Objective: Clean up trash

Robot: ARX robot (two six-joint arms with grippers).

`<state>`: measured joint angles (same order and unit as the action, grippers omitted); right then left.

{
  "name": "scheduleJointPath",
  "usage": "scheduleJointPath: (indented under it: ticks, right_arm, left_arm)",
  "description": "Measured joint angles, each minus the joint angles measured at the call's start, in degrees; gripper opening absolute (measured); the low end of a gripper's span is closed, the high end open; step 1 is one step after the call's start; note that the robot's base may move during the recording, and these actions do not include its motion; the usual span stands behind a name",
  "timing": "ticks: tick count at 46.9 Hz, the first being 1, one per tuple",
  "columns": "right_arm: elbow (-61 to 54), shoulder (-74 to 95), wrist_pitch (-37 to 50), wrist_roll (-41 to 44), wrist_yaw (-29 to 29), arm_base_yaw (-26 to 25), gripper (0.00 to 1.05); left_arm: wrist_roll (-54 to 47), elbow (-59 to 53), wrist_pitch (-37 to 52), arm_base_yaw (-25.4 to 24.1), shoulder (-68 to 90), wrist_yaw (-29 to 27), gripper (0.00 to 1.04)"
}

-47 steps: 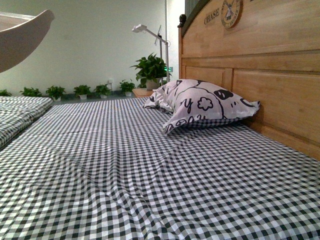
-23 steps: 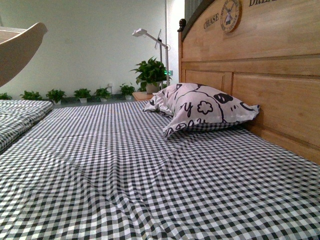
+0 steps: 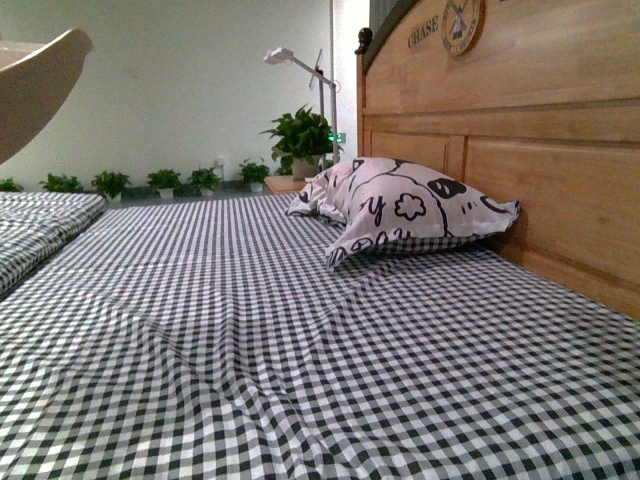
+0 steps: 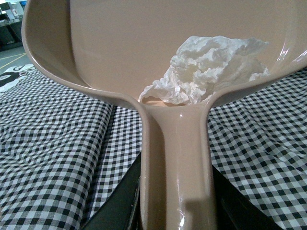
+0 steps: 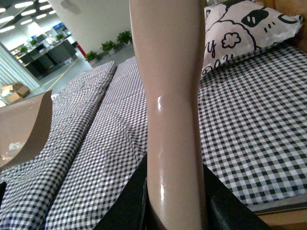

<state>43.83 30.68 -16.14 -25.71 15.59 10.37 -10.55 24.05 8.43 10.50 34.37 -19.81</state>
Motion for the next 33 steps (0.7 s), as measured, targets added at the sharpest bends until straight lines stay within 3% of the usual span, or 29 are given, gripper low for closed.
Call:
scheduleJointPath:
  ticks: [33]
  right_arm:
    - [0.0, 0.02, 0.0, 0.0, 0.0, 0.0, 0.19]
  left_arm:
    - [0.0, 0.0, 0.0, 0.0, 0.0, 0.02, 0.26]
